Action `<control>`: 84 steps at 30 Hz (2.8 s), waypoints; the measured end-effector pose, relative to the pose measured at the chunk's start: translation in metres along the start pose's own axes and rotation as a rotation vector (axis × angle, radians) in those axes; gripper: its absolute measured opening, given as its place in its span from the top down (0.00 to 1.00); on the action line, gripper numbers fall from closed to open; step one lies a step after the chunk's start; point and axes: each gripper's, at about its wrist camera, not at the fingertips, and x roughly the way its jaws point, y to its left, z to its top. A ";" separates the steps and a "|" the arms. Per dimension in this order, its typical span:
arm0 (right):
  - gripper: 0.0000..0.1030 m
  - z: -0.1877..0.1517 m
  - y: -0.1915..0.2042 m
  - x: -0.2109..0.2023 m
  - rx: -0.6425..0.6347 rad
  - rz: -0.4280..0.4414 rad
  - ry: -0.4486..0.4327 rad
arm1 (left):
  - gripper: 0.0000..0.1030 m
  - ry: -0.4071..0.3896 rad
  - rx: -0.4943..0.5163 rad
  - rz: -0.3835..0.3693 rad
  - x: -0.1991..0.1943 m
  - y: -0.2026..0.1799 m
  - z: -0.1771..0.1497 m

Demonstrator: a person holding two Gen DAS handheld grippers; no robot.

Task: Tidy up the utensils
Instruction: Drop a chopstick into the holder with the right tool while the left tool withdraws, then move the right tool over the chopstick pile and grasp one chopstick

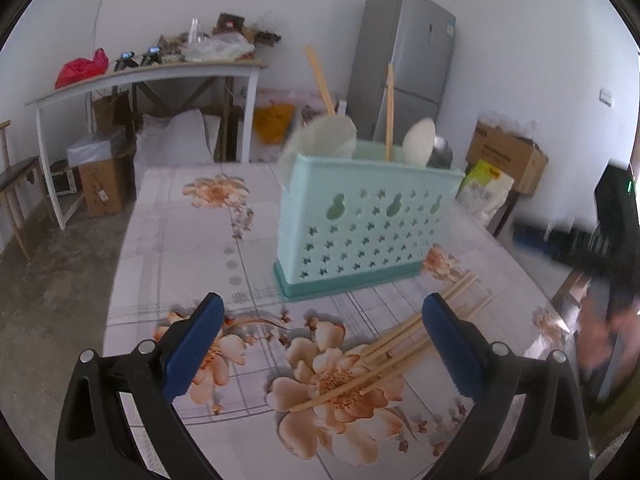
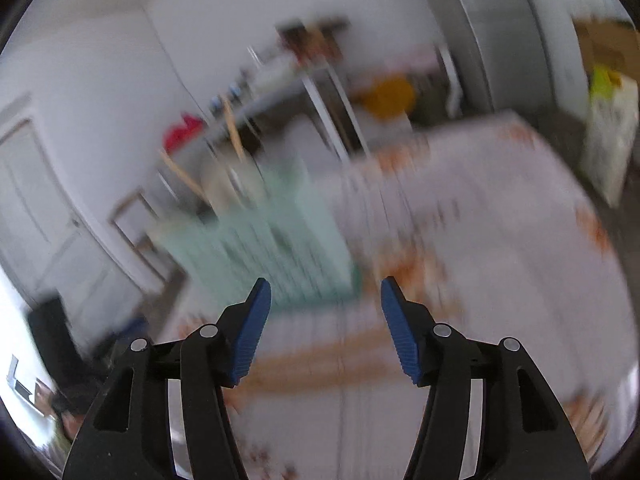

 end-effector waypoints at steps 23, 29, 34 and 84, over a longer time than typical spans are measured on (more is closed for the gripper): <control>0.47 -0.039 -0.056 0.023 0.165 -0.115 0.161 | 0.32 0.134 0.248 -0.044 0.057 -0.064 -0.021; 0.49 -0.039 -0.063 0.020 0.197 -0.081 0.164 | 0.60 0.165 0.279 -0.041 0.070 -0.073 -0.025; 0.49 -0.038 -0.064 0.021 0.200 -0.078 0.166 | 0.70 0.166 0.350 -0.021 0.080 -0.084 -0.025; 0.95 -0.035 -0.036 0.044 -0.103 -0.408 0.158 | 0.86 0.290 0.318 -0.085 0.064 -0.080 -0.053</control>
